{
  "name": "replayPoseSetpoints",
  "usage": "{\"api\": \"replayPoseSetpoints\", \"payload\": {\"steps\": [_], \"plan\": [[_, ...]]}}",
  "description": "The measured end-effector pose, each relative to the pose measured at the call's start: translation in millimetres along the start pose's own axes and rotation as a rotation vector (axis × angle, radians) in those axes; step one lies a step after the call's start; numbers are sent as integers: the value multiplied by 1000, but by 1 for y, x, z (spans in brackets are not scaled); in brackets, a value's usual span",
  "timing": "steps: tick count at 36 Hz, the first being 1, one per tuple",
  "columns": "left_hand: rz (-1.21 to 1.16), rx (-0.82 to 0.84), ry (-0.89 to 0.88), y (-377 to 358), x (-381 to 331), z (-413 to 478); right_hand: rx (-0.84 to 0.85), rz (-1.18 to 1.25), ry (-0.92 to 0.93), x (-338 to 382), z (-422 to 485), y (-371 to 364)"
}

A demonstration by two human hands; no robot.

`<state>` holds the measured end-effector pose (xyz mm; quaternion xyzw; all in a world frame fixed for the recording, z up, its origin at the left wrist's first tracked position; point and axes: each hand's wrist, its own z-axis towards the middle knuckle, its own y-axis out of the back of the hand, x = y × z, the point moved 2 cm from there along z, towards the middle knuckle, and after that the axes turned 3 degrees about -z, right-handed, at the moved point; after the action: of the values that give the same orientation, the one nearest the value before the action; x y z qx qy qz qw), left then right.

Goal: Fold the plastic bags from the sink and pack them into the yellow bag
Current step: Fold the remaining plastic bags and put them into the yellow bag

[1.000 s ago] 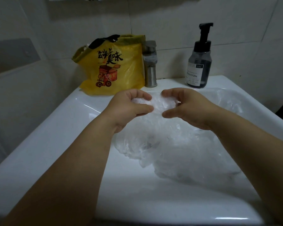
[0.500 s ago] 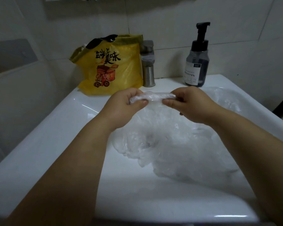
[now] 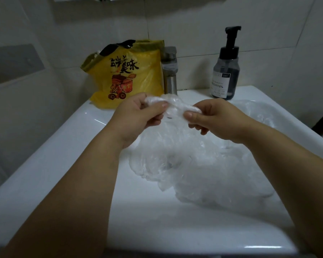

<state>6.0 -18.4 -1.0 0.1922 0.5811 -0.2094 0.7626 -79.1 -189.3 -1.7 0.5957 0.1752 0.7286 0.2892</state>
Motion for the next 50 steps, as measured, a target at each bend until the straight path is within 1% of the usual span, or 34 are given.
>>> {"api": "replayPoseSetpoints", "payload": {"steps": [2,3,5,6,7,8,9,10,13,15,19,22,23,25,28,32,34,38,43,48,50], "plan": [[-162,-64,11,-2,-3,1,16,53,-24,3,-1,-2],[-253,-64,28,-5,-4,1,21,82,-35,5,-1,-3],[-360,9,103,-13,1,1,10,155,-51,8,-2,-8],[-343,67,162,-19,4,-1,0,197,-59,10,-2,-10],[-268,143,204,-26,9,-3,-5,232,-67,11,-3,-13],[-178,224,225,-33,13,-6,-3,255,-72,13,-3,-16],[-107,269,234,-41,16,-9,8,265,-74,14,-4,-19],[-81,265,244,-46,19,-10,23,260,-74,14,-4,-22],[-107,165,262,-56,18,-9,36,154,-69,12,-5,-29],[-125,124,275,-56,18,-6,42,128,-62,12,-5,-29],[-234,79,263,-48,14,0,86,178,-85,14,-5,-22],[-357,-66,242,-35,9,5,121,197,-150,13,-4,-16],[-364,-108,228,-30,9,6,135,219,-172,11,-3,-15],[-279,-144,206,-24,12,6,154,256,-219,8,-3,-15],[-171,-143,216,-18,12,4,150,308,-265,4,-1,-18],[-98,-136,221,-11,11,3,57,525,-266,4,1,-16],[-51,-134,192,-9,11,3,26,566,-261,4,2,-13],[-84,-90,177,-8,7,1,0,582,-259,3,2,-7],[-159,26,218,-5,0,-2,-30,624,-237,3,3,1],[-101,119,303,-3,-3,-7,17,674,-235,5,0,3],[-96,126,311,-3,-4,-8,32,694,-244,5,-1,4]]}}
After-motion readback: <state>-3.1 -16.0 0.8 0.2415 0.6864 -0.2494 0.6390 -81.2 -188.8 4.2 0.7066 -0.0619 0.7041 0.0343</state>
